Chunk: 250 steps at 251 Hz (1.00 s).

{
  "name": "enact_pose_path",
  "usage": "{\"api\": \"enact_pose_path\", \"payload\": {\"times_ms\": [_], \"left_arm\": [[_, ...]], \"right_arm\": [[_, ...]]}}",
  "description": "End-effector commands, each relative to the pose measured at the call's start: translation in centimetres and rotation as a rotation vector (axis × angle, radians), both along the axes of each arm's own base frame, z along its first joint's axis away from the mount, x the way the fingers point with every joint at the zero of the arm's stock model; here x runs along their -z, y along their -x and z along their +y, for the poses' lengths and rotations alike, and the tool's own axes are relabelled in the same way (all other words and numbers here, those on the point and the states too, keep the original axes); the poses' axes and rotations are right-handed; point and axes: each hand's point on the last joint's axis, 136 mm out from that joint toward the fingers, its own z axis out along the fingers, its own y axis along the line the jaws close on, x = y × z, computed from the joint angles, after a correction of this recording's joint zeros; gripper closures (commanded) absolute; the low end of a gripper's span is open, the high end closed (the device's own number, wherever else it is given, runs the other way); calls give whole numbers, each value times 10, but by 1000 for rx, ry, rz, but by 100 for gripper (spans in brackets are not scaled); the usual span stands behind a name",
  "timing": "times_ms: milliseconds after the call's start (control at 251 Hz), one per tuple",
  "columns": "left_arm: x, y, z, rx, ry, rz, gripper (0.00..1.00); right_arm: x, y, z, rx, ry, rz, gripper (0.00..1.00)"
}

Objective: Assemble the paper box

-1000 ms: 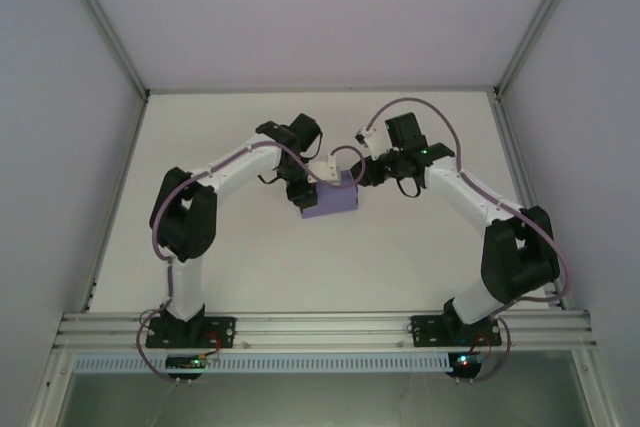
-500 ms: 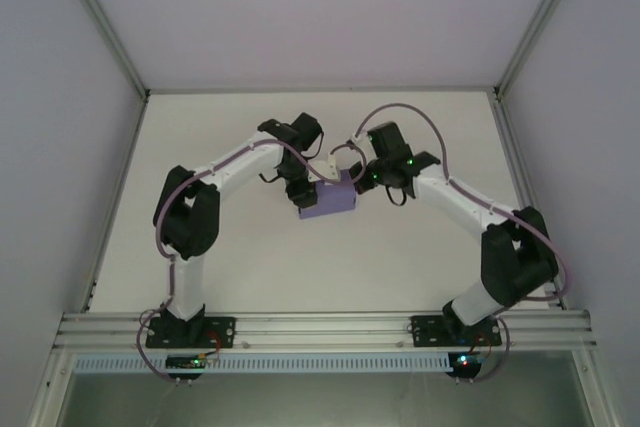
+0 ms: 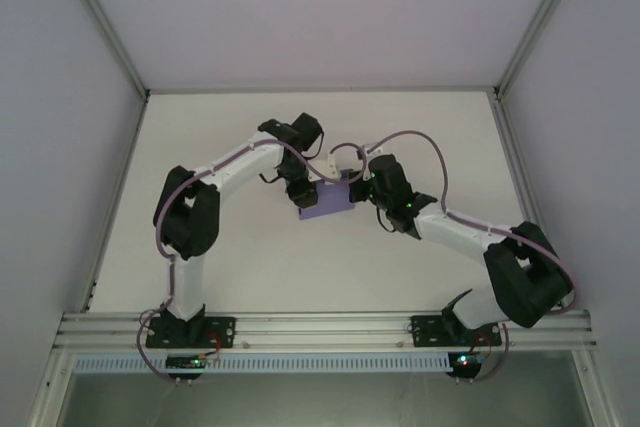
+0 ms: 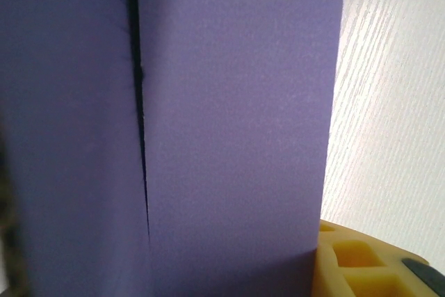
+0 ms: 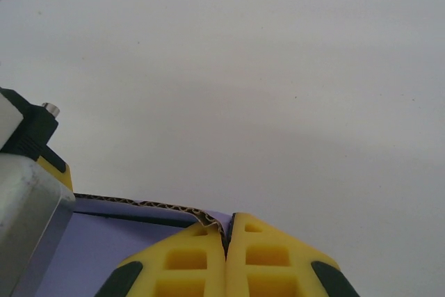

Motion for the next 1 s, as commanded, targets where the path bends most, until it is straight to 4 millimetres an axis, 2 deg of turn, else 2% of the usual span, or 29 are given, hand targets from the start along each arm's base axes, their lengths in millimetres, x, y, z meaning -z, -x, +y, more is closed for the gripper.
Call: {"api": "enact_pose_path", "payload": {"times_ms": [0, 104, 303, 415, 467, 567, 635, 662, 690, 750, 786, 994], "left_arm": [[13, -3, -10, 11, 6, -10, 61], [12, -6, -11, 6, 6, -20, 59], [4, -9, -11, -18, 16, -39, 54], [-6, -11, -13, -31, 39, -66, 42], [-11, -11, -14, -42, 49, -77, 40], [-19, -14, -14, -64, 66, -106, 30], [-21, -13, -12, -80, 71, -112, 27], [-23, -12, -11, -86, 76, -113, 21], [-24, -11, -11, -91, 78, -117, 11], [-28, -11, -9, -104, 88, -131, 7], [-32, -11, -8, -116, 94, -145, 0], [-61, -13, 9, -243, 140, -256, 0]], "right_arm": [[71, 37, -16, 12, 76, 194, 100], [81, 48, -21, 3, 86, 217, 100], [78, 55, -26, 16, 99, 230, 100], [65, 48, -23, 35, 96, 206, 100], [61, 46, -21, 39, 105, 198, 100], [61, 46, -22, 56, 136, 190, 100], [63, 46, -23, 67, 147, 190, 100], [63, 46, -21, 64, 145, 188, 100], [65, 47, -21, 64, 149, 190, 100], [65, 47, -19, 63, 152, 192, 100], [64, 47, -18, 63, 156, 192, 100], [58, 45, -17, 78, 208, 194, 100]]}}
